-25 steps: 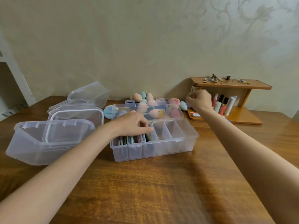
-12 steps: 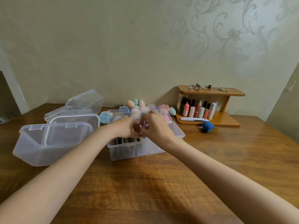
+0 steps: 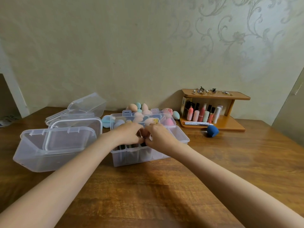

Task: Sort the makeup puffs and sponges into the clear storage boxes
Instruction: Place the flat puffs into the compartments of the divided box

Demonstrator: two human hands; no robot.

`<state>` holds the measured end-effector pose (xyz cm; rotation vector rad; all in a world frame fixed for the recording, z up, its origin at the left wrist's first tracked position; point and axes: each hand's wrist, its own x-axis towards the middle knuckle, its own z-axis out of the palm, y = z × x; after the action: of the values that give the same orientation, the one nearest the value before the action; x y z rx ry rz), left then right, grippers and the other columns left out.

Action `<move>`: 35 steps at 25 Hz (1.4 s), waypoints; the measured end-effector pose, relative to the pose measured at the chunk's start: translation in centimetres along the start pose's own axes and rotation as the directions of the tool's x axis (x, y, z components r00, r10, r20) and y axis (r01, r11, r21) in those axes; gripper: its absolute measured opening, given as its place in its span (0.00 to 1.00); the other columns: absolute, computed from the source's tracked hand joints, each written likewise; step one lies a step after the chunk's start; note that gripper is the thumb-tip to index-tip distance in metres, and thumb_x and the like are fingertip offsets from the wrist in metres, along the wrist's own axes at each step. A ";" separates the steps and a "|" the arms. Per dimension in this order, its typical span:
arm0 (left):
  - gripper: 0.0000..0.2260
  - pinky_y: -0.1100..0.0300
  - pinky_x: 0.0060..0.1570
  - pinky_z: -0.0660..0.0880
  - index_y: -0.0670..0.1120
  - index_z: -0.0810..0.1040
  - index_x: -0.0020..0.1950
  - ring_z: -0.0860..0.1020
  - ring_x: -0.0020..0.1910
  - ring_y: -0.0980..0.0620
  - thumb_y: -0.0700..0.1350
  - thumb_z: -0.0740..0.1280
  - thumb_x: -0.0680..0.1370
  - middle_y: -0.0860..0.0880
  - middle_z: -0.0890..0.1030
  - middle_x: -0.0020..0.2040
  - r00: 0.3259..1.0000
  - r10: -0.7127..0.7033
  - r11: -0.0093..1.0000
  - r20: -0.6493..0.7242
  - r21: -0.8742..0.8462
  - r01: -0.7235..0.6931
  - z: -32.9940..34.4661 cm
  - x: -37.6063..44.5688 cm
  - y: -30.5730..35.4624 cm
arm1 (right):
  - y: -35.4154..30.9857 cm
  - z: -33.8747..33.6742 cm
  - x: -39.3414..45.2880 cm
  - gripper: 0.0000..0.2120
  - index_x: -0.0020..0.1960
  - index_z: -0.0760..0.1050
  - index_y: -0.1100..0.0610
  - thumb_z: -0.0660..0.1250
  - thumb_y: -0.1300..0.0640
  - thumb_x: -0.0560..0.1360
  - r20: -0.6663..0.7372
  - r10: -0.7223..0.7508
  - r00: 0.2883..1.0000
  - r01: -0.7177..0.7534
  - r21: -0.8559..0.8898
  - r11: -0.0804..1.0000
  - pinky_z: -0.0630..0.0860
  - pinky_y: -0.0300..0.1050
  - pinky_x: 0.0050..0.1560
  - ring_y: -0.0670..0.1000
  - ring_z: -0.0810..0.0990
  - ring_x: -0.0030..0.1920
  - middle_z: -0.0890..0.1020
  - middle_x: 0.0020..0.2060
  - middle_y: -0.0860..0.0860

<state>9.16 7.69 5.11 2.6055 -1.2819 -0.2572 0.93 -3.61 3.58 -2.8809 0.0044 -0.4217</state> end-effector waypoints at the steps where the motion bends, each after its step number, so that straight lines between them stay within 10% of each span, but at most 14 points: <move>1: 0.05 0.58 0.44 0.74 0.48 0.75 0.50 0.77 0.48 0.50 0.47 0.65 0.76 0.46 0.79 0.50 1.000 0.003 1.000 0.008 0.012 -0.003 -0.1 0.0 0.0 | 0.1 0.2 0.1 0.11 0.55 0.79 0.63 0.64 0.61 0.75 0.027 0.006 1.000 -0.005 -0.017 1.000 0.70 0.47 0.58 0.56 0.71 0.59 0.77 0.55 0.58; 5: 0.07 0.64 0.37 0.69 0.47 0.78 0.53 0.74 0.39 0.57 0.46 0.64 0.77 0.54 0.76 0.40 0.998 0.045 0.998 -0.048 -0.049 -0.047 -1.3 0.2 0.4 | 0.9 -1.7 0.8 0.12 0.55 0.81 0.60 0.64 0.56 0.76 0.138 0.014 0.990 -0.026 0.085 0.996 0.68 0.47 0.59 0.55 0.72 0.59 0.80 0.55 0.58; 10: 0.09 0.67 0.38 0.64 0.48 0.79 0.54 0.73 0.45 0.54 0.46 0.63 0.77 0.52 0.75 0.45 0.982 0.044 0.997 -0.183 -0.052 -0.054 -2.3 2.4 1.0 | 7.0 -6.0 4.5 0.12 0.53 0.82 0.63 0.61 0.62 0.77 -0.167 0.303 0.938 -0.246 0.294 0.924 0.72 0.37 0.43 0.52 0.79 0.46 0.84 0.52 0.58; 17: 0.04 0.72 0.36 0.66 0.50 0.78 0.49 0.73 0.42 0.56 0.45 0.64 0.77 0.54 0.75 0.43 0.992 0.120 0.990 -0.050 -0.073 -0.123 -1.9 5.3 0.1 | 15.7 -2.0 11.1 0.17 0.62 0.76 0.62 0.55 0.66 0.78 0.053 0.500 0.864 -0.503 0.123 0.856 0.72 0.47 0.61 0.58 0.74 0.64 0.76 0.64 0.58; 25: 0.03 0.67 0.39 0.68 0.52 0.74 0.44 0.73 0.40 0.57 0.44 0.65 0.76 0.55 0.73 0.41 0.985 0.151 0.981 -0.088 -0.111 -0.160 -1.1 6.2 -0.6 | 17.6 1.0 13.0 0.17 0.64 0.74 0.59 0.58 0.53 0.80 0.123 0.487 0.865 -0.481 -0.076 0.874 0.58 0.54 0.72 0.60 0.70 0.67 0.77 0.63 0.58; 31: 0.06 0.68 0.47 0.71 0.49 0.78 0.52 0.76 0.49 0.57 0.47 0.65 0.77 0.50 0.78 0.51 0.986 0.150 0.980 -0.071 -0.122 -0.157 -1.2 4.6 -1.0 | 14.9 -4.6 9.2 0.10 0.54 0.79 0.64 0.64 0.64 0.75 -0.351 0.396 0.848 -0.315 0.266 0.911 0.73 0.47 0.51 0.57 0.77 0.53 0.80 0.54 0.60; 35: 0.07 0.65 0.53 0.70 0.52 0.78 0.54 0.74 0.56 0.57 0.49 0.66 0.77 0.54 0.77 0.56 0.987 0.158 0.970 -0.008 -0.188 -0.156 -1.1 2.5 -0.7 | 8.8 -7.4 4.7 0.08 0.53 0.79 0.60 0.67 0.60 0.75 -0.280 0.259 0.924 -0.153 0.348 0.925 0.77 0.34 0.38 0.50 0.79 0.39 0.81 0.44 0.55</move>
<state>11.49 6.21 5.85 2.3342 -1.3853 -0.3426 3.60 -14.02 9.87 -2.4306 0.2714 -0.7678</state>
